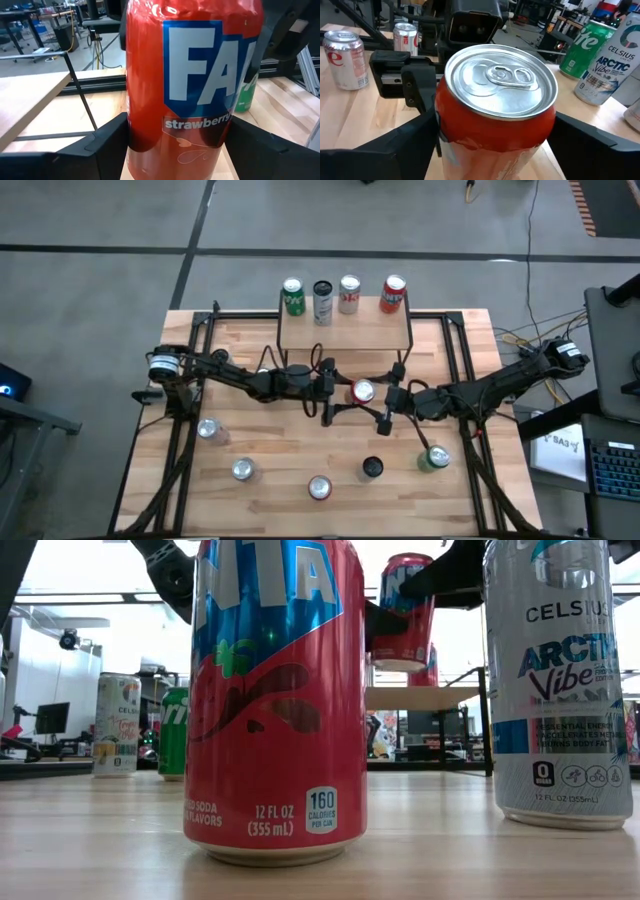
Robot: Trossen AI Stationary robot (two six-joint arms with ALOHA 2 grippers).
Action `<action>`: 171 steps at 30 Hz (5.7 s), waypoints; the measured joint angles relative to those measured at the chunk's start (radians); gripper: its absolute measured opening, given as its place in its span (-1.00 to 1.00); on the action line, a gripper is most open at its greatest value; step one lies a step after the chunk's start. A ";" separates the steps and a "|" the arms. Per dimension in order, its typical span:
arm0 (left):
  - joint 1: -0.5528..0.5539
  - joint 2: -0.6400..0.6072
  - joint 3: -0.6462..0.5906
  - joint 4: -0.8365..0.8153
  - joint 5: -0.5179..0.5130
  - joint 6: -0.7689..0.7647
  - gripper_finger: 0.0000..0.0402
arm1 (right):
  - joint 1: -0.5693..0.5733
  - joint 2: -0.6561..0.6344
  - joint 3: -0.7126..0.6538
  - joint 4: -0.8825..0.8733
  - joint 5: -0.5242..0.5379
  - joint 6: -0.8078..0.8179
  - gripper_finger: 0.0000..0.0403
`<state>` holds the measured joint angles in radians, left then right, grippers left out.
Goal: Place canned beverage on shelf
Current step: Put the top orange soda can on the shelf aligned with the other orange soda can
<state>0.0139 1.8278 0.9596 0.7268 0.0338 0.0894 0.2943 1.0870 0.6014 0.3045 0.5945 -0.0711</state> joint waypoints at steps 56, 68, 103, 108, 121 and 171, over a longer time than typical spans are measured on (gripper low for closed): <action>-0.034 -0.014 -0.043 0.306 -0.523 0.033 0.33 | -0.073 0.208 0.011 0.621 0.265 -0.123 0.73; -0.033 -0.014 -0.043 0.304 -0.526 0.034 0.33 | -0.097 0.334 0.153 0.612 0.372 -0.235 0.72; -0.035 -0.013 -0.043 0.293 -0.522 0.024 0.66 | -0.105 0.188 0.163 0.511 0.423 -0.269 0.43; -0.039 -0.013 -0.043 0.286 -0.521 0.022 0.65 | -0.126 0.090 0.163 0.362 0.427 -0.233 0.43; -0.040 -0.099 -0.045 0.185 -0.333 0.041 0.57 | -0.334 -0.097 0.163 -0.084 0.124 0.078 0.44; -0.039 -0.662 -0.421 0.020 -0.311 0.093 0.40 | -0.406 -0.102 -0.049 0.202 0.007 0.045 0.44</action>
<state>-0.0254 1.1654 0.5381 0.7463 -0.2771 0.1825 -0.1120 0.9848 0.5526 0.5068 0.6017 -0.0265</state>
